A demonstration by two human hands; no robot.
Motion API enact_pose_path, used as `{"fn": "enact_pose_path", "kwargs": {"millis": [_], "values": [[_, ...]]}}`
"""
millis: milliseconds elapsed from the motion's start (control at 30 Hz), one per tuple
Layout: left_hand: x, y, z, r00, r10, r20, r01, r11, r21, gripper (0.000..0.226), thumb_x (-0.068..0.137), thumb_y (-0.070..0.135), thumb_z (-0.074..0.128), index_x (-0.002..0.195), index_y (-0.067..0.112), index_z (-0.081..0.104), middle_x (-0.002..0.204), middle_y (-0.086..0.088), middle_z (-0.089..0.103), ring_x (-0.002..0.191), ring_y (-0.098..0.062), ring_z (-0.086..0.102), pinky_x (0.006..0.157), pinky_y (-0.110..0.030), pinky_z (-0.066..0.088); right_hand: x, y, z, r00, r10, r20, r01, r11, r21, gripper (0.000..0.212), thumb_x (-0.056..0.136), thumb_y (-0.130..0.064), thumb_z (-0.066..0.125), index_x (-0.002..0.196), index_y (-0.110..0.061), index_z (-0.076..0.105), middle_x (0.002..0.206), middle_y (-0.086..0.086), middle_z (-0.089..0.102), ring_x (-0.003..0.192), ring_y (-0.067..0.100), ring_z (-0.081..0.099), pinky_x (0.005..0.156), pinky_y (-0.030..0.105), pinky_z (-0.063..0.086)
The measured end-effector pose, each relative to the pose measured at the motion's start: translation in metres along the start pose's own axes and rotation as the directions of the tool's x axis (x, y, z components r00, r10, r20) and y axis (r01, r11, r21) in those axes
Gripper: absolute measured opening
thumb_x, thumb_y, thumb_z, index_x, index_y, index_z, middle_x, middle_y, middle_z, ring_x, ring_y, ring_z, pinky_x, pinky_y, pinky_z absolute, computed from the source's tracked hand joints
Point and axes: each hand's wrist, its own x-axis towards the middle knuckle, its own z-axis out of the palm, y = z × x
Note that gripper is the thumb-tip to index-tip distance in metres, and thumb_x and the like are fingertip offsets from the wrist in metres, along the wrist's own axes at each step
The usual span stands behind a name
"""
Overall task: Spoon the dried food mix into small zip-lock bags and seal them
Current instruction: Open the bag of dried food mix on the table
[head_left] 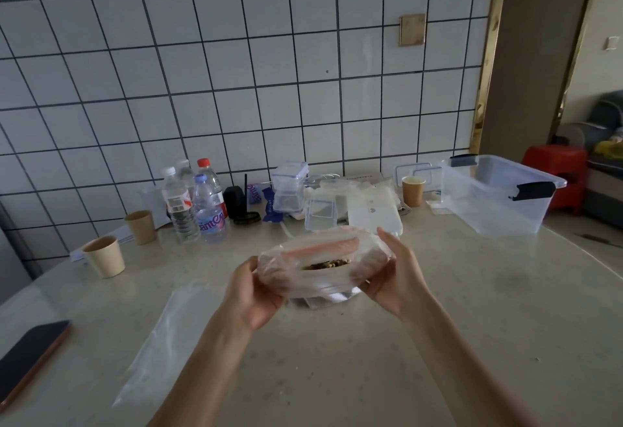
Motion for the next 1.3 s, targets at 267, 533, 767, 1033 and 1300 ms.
{"fn": "enact_pose_path", "kwargs": {"millis": [267,533,767,1033,1300], "values": [[-0.007,0.020,-0.005,0.878,0.477,-0.041,-0.143,0.342,0.929,0.067,0.074,0.069,0.077,0.128,0.031,0.064,0.122,0.004,0.064,0.106,-0.016,0.066,0.084,-0.039,0.061,0.000,-0.014,0.000,0.929,-0.325,-0.179,0.072,0.632,-0.771,0.068,0.069,-0.043,0.093,0.126,-0.019,0.065,0.116,0.005,0.071,0.099,0.021,0.072,0.072,0.034,0.060],[0.013,0.027,0.003,0.765,0.554,0.329,-0.252,-0.213,0.944,0.045,0.098,0.049,0.064,0.085,0.007,0.077,0.066,0.001,0.062,0.064,-0.015,0.055,0.066,-0.037,0.040,0.023,-0.014,0.026,0.874,-0.459,0.161,0.203,0.043,-0.978,0.032,0.100,-0.018,0.066,0.089,0.011,0.071,0.090,0.028,0.071,0.089,0.043,0.063,0.065,0.034,0.036],[0.033,0.030,0.013,0.908,0.417,0.038,-0.141,0.218,0.966,0.031,0.107,0.030,0.055,0.101,0.014,0.081,0.098,-0.005,0.080,0.097,-0.024,0.073,0.081,-0.034,0.053,0.049,-0.008,0.039,0.889,-0.455,-0.042,0.043,0.175,-0.984,0.023,0.109,-0.019,0.043,0.097,-0.010,0.060,0.097,0.005,0.067,0.077,0.015,0.057,0.053,0.023,0.035],[0.055,0.020,0.008,0.939,0.228,-0.258,0.122,0.480,0.868,0.043,0.088,-0.012,0.043,0.107,0.004,0.079,0.083,-0.013,0.076,0.077,-0.028,0.068,0.065,-0.031,0.054,0.068,-0.007,0.044,0.888,-0.149,-0.434,-0.208,0.713,-0.670,0.011,0.098,-0.002,0.055,0.089,-0.001,0.063,0.068,0.009,0.057,0.052,0.015,0.055,0.050,0.021,0.043],[0.036,0.034,0.004,0.896,0.428,-0.121,0.069,0.133,0.989,0.058,0.099,0.063,0.051,0.078,0.012,0.066,0.088,-0.007,0.072,0.088,-0.028,0.070,0.080,-0.037,0.053,0.056,-0.027,0.025,0.913,-0.301,-0.277,-0.155,0.372,-0.915,0.033,0.094,-0.035,0.066,0.094,-0.002,0.071,0.084,0.011,0.070,0.079,0.025,0.067,0.069,0.031,0.052]]}}
